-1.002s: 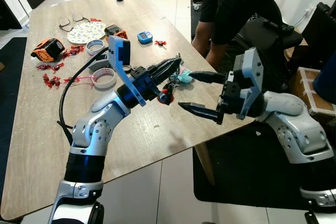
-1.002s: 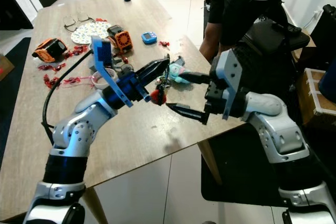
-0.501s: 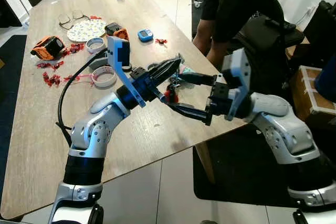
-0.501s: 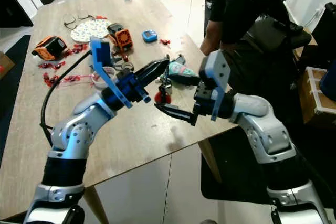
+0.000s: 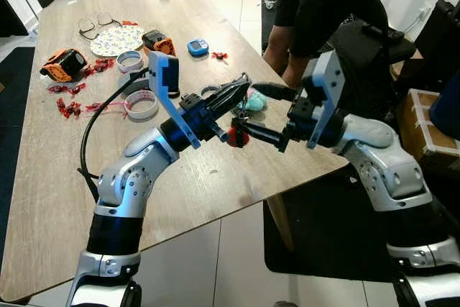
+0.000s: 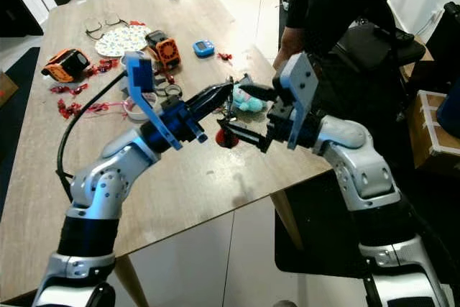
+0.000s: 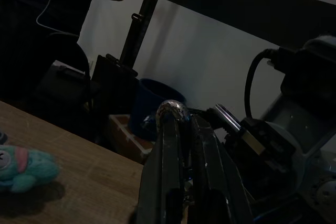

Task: Hang keys on a hook

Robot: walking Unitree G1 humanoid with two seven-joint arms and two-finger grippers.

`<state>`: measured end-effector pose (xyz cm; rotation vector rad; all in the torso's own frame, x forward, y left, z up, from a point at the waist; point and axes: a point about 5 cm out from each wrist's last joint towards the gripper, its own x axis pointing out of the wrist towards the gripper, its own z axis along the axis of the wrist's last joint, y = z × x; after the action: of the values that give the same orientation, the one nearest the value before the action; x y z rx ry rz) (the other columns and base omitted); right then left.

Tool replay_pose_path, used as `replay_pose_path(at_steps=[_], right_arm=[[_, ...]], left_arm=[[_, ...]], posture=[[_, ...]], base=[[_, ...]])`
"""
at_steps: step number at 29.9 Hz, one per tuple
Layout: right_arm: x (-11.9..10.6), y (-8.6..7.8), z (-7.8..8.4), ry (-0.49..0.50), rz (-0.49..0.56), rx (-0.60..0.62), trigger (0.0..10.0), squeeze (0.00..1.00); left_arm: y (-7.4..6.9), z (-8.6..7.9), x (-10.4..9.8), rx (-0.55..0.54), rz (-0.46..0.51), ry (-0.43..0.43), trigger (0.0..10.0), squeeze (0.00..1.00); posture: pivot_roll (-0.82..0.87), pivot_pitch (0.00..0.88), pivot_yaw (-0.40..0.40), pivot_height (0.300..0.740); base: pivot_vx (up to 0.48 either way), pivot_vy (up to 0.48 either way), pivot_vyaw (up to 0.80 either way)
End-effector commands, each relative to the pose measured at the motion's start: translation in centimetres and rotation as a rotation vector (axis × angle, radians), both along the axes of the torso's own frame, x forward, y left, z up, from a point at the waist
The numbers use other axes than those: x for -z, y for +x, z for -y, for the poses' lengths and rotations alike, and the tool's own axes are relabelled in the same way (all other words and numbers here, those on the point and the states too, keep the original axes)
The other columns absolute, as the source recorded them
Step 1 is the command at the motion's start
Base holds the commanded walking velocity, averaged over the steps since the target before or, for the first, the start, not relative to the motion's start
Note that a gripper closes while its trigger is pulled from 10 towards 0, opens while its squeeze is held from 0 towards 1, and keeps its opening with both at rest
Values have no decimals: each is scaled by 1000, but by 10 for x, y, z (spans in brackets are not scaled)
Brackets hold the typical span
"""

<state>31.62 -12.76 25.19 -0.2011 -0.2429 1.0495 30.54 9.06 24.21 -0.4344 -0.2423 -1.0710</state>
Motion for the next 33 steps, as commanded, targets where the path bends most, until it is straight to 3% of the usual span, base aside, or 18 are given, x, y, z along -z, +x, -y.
replay_pose_path(at_steps=[1,7,8,9,10,11,12,13,33], right_arm=[[1,0,-3,-4,4,-9,10000,0],[5,1,-7,-12,-7,-14,10000,0],[5,1,-8,-12,-9,-10,9137,0],[5,2,-8,-12,-11,-3,6314,0],[5,3,-9,-12,-11,3,6235,0],[5,4,-8,-11,-11,11,3294,0],[5,4,-8,-11,-11,11,3294,0],[5,5,-8,-8,-13,23,0,0],[-1,4,-15,14,13,-1,0,0]], left_arm=[[-3,-2,-1,3,12,6,10000,0],[-3,-2,-1,5,11,6,10000,0],[-4,-2,-1,5,10,7,10000,0],[-4,-2,-1,6,9,8,10000,0],[-4,-2,-1,7,8,10,10000,0],[-4,-2,0,7,7,12,10000,0],[-4,-2,0,7,7,12,10000,0],[-4,-2,0,8,6,13,10000,0],[-5,-1,0,13,10,31,10000,0]], posture=[[-178,130,89,740],[-178,130,89,740],[-180,139,95,740],[-180,139,95,740],[-180,139,95,740],[-180,139,95,740],[-180,139,95,740],[-180,139,95,740],[-179,147,105,740]], base=[[0,0,0],[0,0,0],[0,0,0],[0,0,0],[0,0,0],[0,0,0],[0,0,0],[0,0,0],[0,0,0]])
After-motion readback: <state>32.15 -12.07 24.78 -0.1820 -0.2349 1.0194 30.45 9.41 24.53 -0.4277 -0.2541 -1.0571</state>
